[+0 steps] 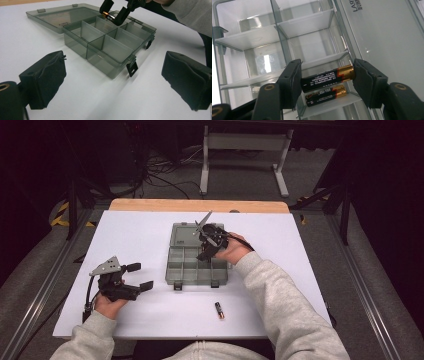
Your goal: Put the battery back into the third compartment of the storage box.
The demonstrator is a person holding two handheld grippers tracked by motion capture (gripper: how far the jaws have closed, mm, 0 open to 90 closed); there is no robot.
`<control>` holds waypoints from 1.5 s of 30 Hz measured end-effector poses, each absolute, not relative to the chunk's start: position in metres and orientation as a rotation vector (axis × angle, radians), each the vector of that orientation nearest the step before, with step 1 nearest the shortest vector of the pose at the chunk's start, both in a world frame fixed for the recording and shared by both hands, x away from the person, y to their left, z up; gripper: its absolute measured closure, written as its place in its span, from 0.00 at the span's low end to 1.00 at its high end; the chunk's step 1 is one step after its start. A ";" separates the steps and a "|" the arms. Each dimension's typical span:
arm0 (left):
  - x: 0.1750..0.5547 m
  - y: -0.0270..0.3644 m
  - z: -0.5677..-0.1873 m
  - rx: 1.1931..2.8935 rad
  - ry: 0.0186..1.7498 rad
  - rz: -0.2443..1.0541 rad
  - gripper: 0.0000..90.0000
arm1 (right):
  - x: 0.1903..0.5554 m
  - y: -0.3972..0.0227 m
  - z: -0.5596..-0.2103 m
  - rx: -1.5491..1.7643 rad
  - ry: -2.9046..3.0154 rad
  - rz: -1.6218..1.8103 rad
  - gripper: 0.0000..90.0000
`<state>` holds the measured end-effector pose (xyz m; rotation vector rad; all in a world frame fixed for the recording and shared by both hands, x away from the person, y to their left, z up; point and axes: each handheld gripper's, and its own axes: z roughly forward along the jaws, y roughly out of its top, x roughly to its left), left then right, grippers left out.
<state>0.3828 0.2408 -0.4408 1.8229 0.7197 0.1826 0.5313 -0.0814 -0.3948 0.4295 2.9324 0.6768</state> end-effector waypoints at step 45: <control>0.383 0.240 -0.441 1.829 0.725 0.189 0.07 | 0.440 -0.123 -0.341 0.191 2.892 0.877 0.26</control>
